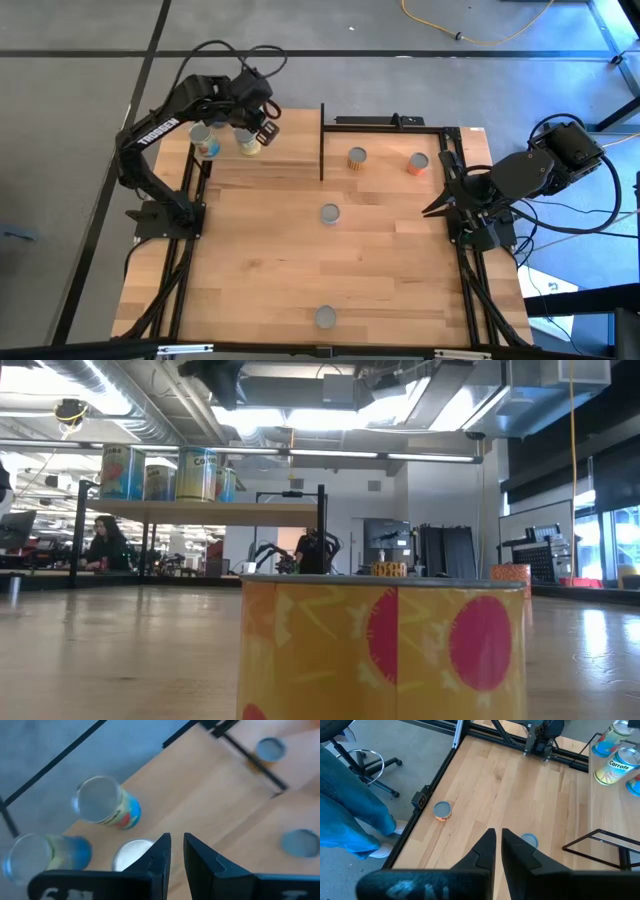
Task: Pick and place cans onto a shelf
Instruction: Put the yellow canned beans on the shelf
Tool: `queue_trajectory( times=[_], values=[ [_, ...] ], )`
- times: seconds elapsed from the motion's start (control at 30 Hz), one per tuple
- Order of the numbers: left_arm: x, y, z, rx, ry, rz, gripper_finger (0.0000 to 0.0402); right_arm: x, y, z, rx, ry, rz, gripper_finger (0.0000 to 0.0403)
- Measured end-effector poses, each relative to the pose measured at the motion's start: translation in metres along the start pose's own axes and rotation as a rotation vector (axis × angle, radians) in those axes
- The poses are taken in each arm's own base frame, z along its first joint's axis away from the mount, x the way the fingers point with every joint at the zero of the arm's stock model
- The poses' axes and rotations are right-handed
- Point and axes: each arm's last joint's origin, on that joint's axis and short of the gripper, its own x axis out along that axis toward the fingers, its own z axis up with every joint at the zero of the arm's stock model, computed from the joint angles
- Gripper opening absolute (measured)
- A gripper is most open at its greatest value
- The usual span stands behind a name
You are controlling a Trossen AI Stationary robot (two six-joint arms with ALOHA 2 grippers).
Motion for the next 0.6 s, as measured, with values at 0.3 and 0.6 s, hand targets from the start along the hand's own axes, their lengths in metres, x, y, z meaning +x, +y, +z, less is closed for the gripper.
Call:
queue_trajectory(
  times=[0.3, 0.6],
  values=[
    [-0.03, -0.032, -0.007, 0.162, -0.053, -0.202, 0.0045, 0.0, 0.0, 0.0, -0.041, -0.001, 0.0, 0.0032],
    [-0.057, -0.079, -0.031, 0.334, -0.111, -0.366, 0.0045, -0.002, -0.004, -0.001, 0.003, -0.005, -0.012, 0.0032]
  ],
)
